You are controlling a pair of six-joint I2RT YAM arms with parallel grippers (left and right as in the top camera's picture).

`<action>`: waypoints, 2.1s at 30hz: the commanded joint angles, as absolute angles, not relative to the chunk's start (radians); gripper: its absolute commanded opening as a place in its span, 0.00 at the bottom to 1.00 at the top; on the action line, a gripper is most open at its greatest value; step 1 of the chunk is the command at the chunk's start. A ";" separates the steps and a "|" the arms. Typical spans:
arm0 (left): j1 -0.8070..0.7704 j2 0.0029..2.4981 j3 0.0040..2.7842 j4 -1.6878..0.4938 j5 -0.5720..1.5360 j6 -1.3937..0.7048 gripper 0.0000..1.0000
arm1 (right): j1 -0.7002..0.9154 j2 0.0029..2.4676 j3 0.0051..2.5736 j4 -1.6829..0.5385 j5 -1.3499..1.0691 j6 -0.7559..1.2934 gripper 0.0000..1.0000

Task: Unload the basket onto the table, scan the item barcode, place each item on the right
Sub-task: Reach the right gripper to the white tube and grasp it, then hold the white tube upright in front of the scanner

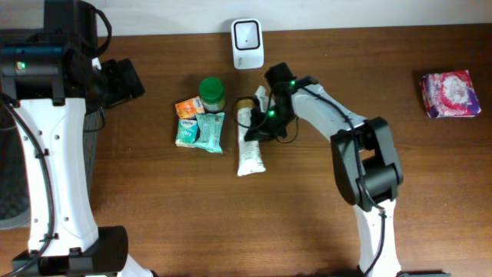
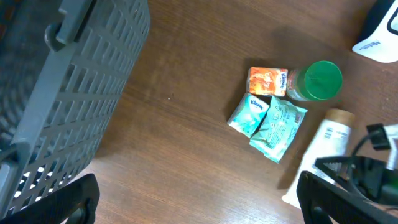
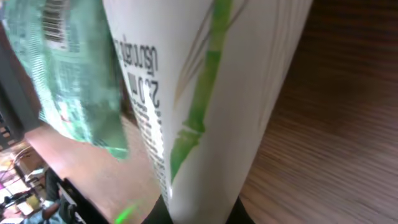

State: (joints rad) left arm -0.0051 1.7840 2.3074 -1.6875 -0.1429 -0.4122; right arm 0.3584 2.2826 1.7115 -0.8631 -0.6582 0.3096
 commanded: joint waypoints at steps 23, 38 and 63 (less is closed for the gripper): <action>-0.003 1.768 2.310 -1.688 -0.147 -0.418 0.99 | 0.215 2.000 1.700 -0.789 -1.204 -0.228 0.04; -0.003 1.768 2.310 -1.688 -0.147 -0.418 0.99 | 0.215 2.000 1.700 -0.793 -1.193 -0.228 0.04; -0.004 1.768 2.310 -1.688 -0.147 -0.418 0.99 | 0.216 2.000 1.700 -0.796 -1.068 -0.141 0.04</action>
State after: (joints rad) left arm -0.0051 1.7840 2.3074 -1.6875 -0.1429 -0.4122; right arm 0.2184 2.0392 1.6974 -0.7998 -1.0359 -0.1368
